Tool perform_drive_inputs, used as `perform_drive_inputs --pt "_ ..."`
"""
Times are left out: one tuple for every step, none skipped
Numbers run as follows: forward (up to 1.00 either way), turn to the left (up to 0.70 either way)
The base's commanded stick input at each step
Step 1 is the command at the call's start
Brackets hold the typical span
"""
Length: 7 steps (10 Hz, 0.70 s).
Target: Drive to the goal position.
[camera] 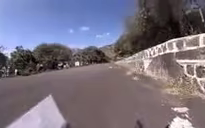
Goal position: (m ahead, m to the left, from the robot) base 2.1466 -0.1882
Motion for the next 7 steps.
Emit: perform_drive_inputs --pt "0.50 -0.28" --pt "0.50 -0.40" --pt "0.50 -0.48" --pt "0.50 -0.39" --pt "0.50 -0.29" --pt "0.50 -0.20" --pt "0.50 -0.10"
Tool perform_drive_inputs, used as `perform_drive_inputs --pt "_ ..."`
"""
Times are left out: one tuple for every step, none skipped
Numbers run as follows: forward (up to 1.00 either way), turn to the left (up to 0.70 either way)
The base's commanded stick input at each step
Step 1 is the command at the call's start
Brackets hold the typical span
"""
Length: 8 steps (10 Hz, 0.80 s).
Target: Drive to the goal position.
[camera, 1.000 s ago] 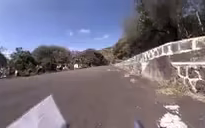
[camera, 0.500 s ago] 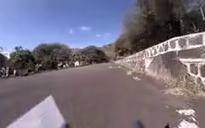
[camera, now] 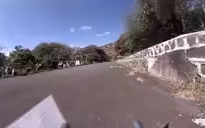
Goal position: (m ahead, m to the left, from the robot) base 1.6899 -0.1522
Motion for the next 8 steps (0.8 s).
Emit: perform_drive_inputs --pt "0.50 0.00" --pt "0.50 -0.05" --pt "0.50 -0.11" --pt "0.50 -0.17" --pt "0.50 -0.22" --pt "0.50 -0.28" --pt "0.50 -0.34" --pt "0.50 -0.39"
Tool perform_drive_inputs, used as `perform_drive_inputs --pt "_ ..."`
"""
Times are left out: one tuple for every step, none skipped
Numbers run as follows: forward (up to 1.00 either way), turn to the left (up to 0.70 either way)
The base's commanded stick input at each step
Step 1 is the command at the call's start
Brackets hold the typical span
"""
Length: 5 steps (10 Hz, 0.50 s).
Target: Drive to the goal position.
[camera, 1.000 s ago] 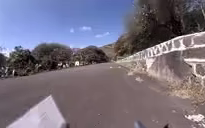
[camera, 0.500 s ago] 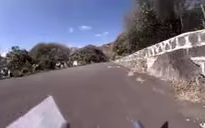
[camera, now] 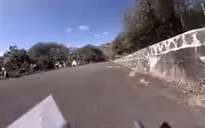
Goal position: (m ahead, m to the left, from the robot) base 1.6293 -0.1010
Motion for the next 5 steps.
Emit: perform_drive_inputs --pt "0.50 -0.45" --pt "0.50 -0.48" --pt "0.50 -0.25" --pt "0.50 -0.01" --pt "0.50 0.00"
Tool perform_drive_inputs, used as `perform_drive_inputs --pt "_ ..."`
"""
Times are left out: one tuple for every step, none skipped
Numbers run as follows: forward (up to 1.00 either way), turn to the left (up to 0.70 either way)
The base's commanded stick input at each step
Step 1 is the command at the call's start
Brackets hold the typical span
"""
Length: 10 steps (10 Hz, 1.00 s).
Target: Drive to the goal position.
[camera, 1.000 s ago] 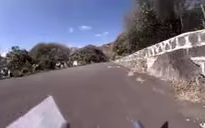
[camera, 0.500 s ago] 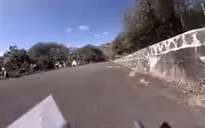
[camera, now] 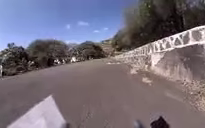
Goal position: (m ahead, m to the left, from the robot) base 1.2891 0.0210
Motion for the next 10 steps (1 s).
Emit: perform_drive_inputs --pt "0.50 0.00" --pt "0.50 0.00" --pt "0.50 0.00" --pt "0.50 0.00" --pt "0.50 0.00" --pt "0.50 0.00" --pt "0.50 0.00" --pt "0.50 0.00" --pt "0.50 -0.13" --pt "0.50 -0.27"
